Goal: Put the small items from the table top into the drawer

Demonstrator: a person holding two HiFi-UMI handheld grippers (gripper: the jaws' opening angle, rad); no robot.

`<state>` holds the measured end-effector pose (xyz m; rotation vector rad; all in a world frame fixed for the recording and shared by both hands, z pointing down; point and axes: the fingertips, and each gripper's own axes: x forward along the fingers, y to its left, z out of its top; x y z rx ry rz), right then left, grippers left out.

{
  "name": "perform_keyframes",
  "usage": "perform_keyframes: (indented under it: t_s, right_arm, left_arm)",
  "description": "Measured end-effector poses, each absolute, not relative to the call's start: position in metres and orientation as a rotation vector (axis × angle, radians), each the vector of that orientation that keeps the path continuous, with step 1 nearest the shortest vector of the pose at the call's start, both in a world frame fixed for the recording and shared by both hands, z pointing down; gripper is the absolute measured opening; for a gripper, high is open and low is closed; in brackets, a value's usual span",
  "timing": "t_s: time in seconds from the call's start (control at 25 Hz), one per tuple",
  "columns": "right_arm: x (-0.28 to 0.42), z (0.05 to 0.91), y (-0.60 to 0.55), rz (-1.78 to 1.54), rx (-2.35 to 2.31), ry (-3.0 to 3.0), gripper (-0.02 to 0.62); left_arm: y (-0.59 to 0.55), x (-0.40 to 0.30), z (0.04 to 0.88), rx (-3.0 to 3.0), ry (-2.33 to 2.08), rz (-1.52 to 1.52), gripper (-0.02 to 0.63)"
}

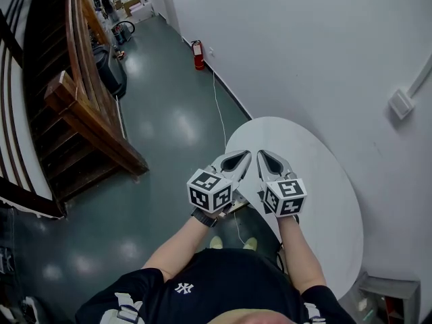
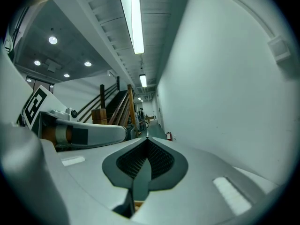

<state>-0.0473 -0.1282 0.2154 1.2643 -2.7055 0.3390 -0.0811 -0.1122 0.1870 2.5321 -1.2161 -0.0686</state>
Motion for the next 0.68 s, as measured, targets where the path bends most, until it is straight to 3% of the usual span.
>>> perform_keyframes:
  t_s: [0.68]
  right_arm:
    - [-0.038, 0.217, -0.127, 0.33, 1.232, -2.715, 0.026]
  left_arm:
    - [-0.11, -0.069, 0.19, 2.517, -1.25, -0.053, 0.001]
